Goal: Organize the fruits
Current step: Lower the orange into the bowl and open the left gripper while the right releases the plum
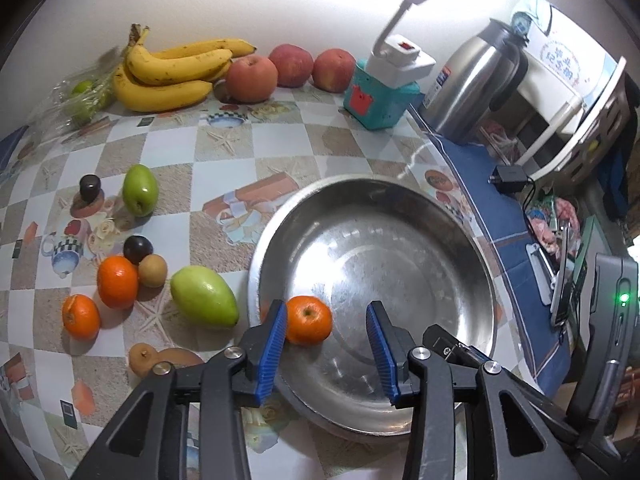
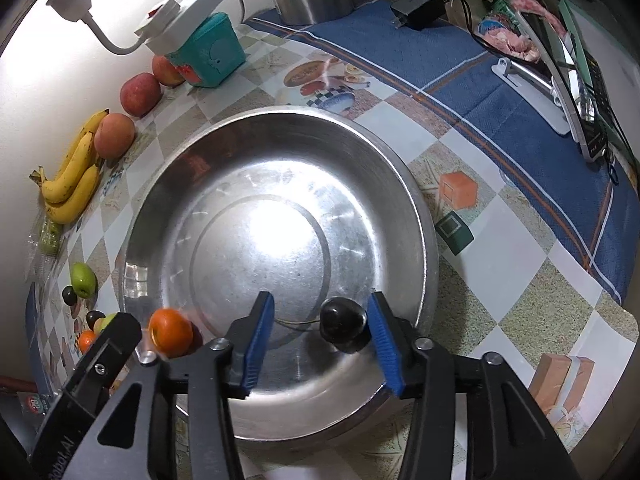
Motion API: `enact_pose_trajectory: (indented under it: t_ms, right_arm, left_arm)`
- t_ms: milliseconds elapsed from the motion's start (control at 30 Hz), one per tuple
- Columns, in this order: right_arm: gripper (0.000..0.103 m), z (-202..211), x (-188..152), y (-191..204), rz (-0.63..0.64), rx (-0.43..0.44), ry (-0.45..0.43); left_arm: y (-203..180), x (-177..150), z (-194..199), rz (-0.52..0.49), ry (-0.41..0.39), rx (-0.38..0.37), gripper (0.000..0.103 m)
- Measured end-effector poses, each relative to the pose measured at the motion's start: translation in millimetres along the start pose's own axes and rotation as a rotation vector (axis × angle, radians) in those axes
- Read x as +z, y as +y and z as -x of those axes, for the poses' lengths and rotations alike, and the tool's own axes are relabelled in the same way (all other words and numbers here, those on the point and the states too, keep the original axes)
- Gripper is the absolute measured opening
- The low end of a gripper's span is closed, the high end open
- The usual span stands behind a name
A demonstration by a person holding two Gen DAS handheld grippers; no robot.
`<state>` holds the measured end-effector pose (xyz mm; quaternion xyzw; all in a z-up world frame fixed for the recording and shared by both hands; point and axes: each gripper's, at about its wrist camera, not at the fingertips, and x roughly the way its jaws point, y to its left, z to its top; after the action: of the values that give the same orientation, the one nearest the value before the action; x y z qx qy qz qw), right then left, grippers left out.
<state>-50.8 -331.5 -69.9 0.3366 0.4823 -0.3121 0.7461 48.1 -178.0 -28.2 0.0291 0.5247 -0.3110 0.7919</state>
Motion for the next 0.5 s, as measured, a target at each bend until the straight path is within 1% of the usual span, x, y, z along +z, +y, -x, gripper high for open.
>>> enact_pose_trajectory:
  t_ms: [33, 100, 200, 300, 433, 500]
  right_arm:
    - [0.054, 1, 0, 1, 0.006, -0.001, -0.004]
    - [0.058, 0, -1, 3, 0.016, -0.001, -0.005]
    - [0.066, -1, -1, 4, 0.026, 0.006, -0.003]
    - [0.067, -3, -1, 5, 0.035, 0.006, 0.002]
    - [0.067, -5, -2, 10, 0.055, 0.015, 0.011]
    - [0.067, -5, -4, 15, 0.075, 0.023, 0.013]
  left_arm:
    - [1, 1, 2, 0.005, -0.003, 0.007, 0.049]
    - [6, 3, 6, 0.019, -0.007, 0.039, 0.057]
    - [16, 5, 12, 0.053, -0.013, 0.090, 0.063]
    - [28, 5, 17, 0.092, -0.012, 0.155, 0.066]
    - [50, 1, 17, 0.156, 0.033, 0.259, 0.073]
    - [59, -1, 16, 0.185, 0.052, 0.290, 0.076]
